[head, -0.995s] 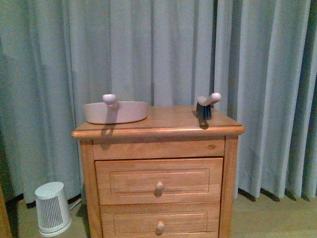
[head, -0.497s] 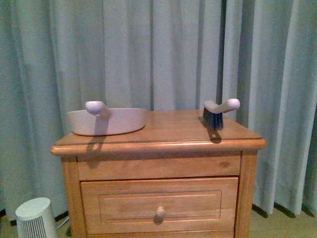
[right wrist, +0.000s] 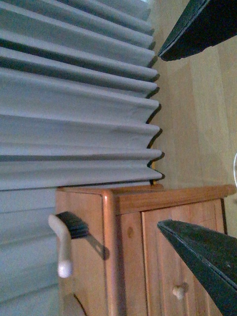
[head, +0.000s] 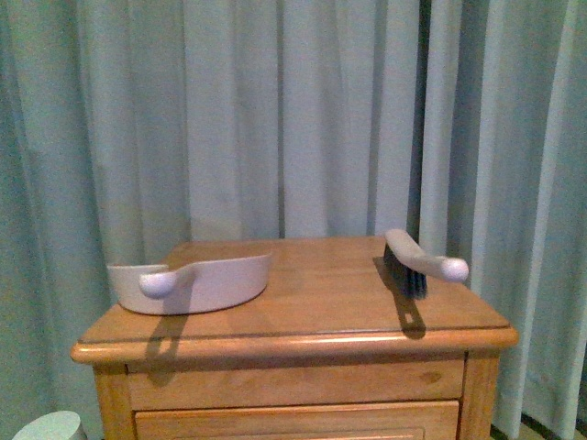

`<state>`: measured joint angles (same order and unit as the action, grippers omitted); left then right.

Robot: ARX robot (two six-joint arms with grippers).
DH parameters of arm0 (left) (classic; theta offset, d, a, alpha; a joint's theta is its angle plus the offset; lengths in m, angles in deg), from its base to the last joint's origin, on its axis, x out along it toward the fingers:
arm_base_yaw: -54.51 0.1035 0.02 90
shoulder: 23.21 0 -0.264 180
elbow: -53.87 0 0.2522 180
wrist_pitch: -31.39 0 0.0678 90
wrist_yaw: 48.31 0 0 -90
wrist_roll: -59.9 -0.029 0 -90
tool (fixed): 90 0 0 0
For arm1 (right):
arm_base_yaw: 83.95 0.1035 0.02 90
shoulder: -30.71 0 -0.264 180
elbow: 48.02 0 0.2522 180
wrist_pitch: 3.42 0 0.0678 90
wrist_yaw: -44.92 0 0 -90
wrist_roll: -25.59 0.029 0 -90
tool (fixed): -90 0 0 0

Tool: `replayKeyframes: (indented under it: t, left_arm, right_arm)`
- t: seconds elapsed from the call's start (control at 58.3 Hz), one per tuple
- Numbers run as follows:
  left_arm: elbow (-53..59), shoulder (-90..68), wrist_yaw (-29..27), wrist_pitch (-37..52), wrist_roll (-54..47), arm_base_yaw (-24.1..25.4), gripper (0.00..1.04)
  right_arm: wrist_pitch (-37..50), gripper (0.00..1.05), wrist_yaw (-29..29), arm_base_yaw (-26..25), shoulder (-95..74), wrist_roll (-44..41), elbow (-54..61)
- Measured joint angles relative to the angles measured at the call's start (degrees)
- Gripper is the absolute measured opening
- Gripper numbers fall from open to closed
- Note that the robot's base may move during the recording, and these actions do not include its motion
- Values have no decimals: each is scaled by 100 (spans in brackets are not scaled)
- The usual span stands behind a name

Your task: Clean up trash

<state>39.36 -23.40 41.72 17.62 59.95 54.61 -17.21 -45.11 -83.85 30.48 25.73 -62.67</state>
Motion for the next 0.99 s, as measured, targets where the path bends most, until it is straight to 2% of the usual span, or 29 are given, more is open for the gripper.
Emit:
replayKeyframes:
  t: [0.326, 0.412, 0.48, 0.532, 0.617, 0.806, 0.995]
  left_arm:
    - [0, 0, 2, -2, 2, 0, 97]
    - [-337, -778, 1045, -439, 439, 339, 97]
    - [-1102, -2356, 1174, -225, 511, 492, 97]
    - [-1941, -3368, 975, -269, 509, 393, 97]
    - [-3200, -4551, 660, -553, 308, -42, 97]
    - [-5567, -6481, -20, -973, -299, -942, 97]
    - [-6977, -7982, -1010, -1231, -363, -1290, 97]
  right_arm:
    - [2, 97, -2, 0, 0, 0, 0]
    - [2, 97, -2, -2, 0, 0, 0]
    - [2, 97, 0, -2, 0, 0, 0]
    - [0, 97, -2, 0, 0, 0, 0]
    - [0, 97, -2, 0, 0, 0, 0]
    - [0, 97, -2, 0, 0, 0, 0]
    - [0, 97, 0, -2, 0, 0, 0]
